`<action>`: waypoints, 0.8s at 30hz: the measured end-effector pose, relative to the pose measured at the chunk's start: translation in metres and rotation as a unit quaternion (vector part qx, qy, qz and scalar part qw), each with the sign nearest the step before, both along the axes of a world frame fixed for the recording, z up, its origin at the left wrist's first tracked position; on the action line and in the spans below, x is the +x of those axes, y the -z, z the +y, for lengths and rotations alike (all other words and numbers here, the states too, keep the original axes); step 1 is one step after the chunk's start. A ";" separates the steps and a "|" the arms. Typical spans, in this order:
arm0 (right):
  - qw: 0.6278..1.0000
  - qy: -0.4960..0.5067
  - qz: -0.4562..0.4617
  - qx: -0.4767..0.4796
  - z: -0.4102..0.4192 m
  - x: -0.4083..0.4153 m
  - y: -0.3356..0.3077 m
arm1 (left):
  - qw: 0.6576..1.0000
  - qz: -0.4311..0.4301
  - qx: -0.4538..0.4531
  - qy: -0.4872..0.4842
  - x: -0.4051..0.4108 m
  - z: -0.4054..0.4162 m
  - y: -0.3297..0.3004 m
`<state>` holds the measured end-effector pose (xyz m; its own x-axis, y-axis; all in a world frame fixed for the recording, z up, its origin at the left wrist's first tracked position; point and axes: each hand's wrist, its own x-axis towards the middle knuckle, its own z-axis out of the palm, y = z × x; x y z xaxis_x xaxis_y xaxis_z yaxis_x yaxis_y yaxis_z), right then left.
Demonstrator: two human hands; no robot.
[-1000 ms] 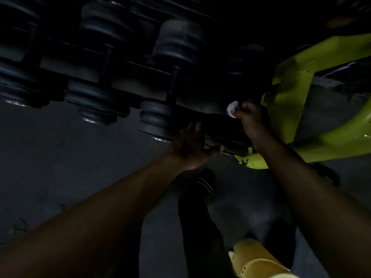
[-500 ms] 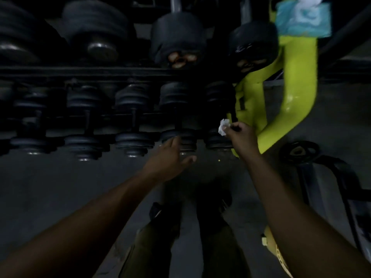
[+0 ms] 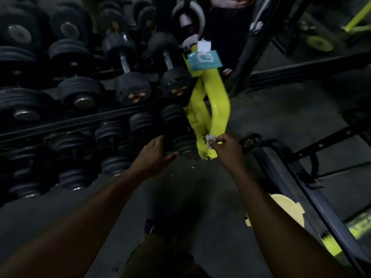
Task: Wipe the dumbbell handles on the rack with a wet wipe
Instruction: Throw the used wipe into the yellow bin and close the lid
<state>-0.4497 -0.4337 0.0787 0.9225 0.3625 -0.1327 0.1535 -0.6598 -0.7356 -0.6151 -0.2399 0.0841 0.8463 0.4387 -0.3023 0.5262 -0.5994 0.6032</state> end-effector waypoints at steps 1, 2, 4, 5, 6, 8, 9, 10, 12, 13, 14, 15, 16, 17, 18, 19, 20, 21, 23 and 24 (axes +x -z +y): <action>1.000 0.004 -0.002 0.005 -0.014 -0.005 -0.006 | 1.000 -0.008 0.007 0.010 -0.001 -0.013 -0.008; 1.000 0.011 -0.008 0.012 -0.029 -0.011 -0.011 | 1.000 -0.015 0.015 0.022 -0.002 -0.026 -0.015; 0.999 0.033 -0.022 0.027 -0.063 -0.025 -0.023 | 0.998 -0.024 0.029 0.049 -0.005 -0.053 -0.027; 0.998 0.043 -0.025 0.035 -0.080 -0.033 -0.028 | 0.997 -0.026 0.030 0.067 -0.007 -0.066 -0.033; 0.997 0.058 -0.024 0.041 -0.099 -0.041 -0.033 | 0.995 -0.028 0.032 0.088 -0.008 -0.079 -0.038; 0.994 0.097 -0.020 0.047 -0.135 -0.054 -0.038 | 0.991 -0.028 0.032 0.124 -0.008 -0.105 -0.048; 0.991 0.117 -0.018 0.054 -0.154 -0.060 -0.040 | 0.989 -0.028 0.029 0.141 -0.007 -0.119 -0.053; 0.988 0.139 -0.015 0.060 -0.173 -0.065 -0.041 | 0.987 -0.031 0.030 0.156 -0.004 -0.133 -0.057; 0.981 0.181 -0.011 0.062 -0.208 -0.071 -0.044 | 0.980 -0.040 0.053 0.188 0.006 -0.159 -0.059; 0.978 0.199 -0.007 0.061 -0.220 -0.073 -0.044 | 0.978 -0.036 0.058 0.196 0.011 -0.168 -0.058; 0.974 0.219 -0.003 0.063 -0.233 -0.074 -0.044 | 0.976 -0.030 0.052 0.207 0.018 -0.179 -0.059; 0.968 0.240 0.000 0.066 -0.246 -0.075 -0.045 | 0.974 -0.019 0.042 0.222 0.025 -0.191 -0.061; 0.964 0.258 0.000 0.070 -0.258 -0.074 -0.045 | 0.970 -0.013 0.040 0.238 0.034 -0.202 -0.064; 0.959 0.275 -0.004 0.074 -0.268 -0.072 -0.045 | 0.965 -0.013 0.048 0.257 0.042 -0.212 -0.066; 0.953 0.291 -0.006 0.078 -0.277 -0.071 -0.046 | 0.959 -0.019 0.054 0.278 0.053 -0.221 -0.066; 0.948 0.307 -0.008 0.082 -0.285 -0.068 -0.048 | 0.953 -0.024 0.055 0.299 0.064 -0.229 -0.067; 0.943 0.322 -0.011 0.081 -0.291 -0.066 -0.051 | 0.946 -0.030 0.053 0.317 0.076 -0.236 -0.066; 0.938 0.337 -0.014 0.076 -0.297 -0.063 -0.055 | 0.940 -0.032 0.050 0.335 0.089 -0.243 -0.066; 0.926 0.369 -0.016 0.075 -0.308 -0.058 -0.060 | 0.926 -0.029 0.056 0.372 0.114 -0.259 -0.069; 0.921 0.381 -0.017 0.075 -0.314 -0.055 -0.061 | 0.919 -0.029 0.058 0.389 0.126 -0.267 -0.071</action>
